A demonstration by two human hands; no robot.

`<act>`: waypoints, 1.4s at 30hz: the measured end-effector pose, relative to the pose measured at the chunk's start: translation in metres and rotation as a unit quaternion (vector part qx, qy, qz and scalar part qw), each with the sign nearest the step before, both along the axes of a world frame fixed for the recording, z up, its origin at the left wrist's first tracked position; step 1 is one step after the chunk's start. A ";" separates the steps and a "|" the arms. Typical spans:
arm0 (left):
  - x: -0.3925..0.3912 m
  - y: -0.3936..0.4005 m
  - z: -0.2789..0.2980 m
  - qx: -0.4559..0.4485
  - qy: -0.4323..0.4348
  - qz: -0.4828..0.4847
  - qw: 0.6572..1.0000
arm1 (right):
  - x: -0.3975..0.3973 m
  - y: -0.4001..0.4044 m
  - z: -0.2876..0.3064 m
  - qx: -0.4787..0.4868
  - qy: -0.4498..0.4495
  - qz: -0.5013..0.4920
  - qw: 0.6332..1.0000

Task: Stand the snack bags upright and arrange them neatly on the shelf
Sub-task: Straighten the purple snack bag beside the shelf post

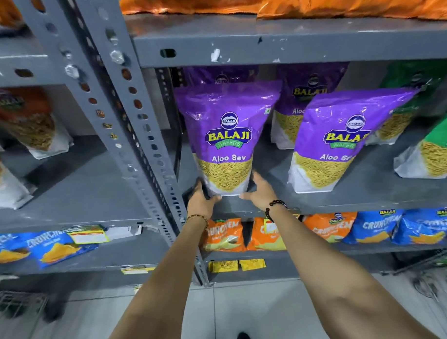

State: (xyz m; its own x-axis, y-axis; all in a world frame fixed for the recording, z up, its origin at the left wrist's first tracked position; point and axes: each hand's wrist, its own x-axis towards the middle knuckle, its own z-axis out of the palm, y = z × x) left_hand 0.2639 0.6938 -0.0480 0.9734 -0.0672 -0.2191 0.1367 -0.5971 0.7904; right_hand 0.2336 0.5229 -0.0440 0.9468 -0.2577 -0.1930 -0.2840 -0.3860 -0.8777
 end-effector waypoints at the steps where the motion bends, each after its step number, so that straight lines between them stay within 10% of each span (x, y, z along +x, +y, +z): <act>1: 0.001 0.000 -0.001 0.001 0.000 0.005 1.000 | 0.001 0.001 -0.001 0.001 -0.006 0.001 1.000; 42: -0.017 0.004 0.016 0.005 -0.003 0.006 1.000 | -0.008 0.006 0.002 -0.030 0.005 -0.013 0.999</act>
State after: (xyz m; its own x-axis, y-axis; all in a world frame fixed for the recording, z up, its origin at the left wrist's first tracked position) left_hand 0.2469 0.6979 -0.0315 0.9755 -0.0535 -0.2136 0.1390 -0.6028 0.7857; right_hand 0.2257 0.5284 -0.0422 0.9377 -0.2934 -0.1860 -0.3031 -0.4295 -0.8507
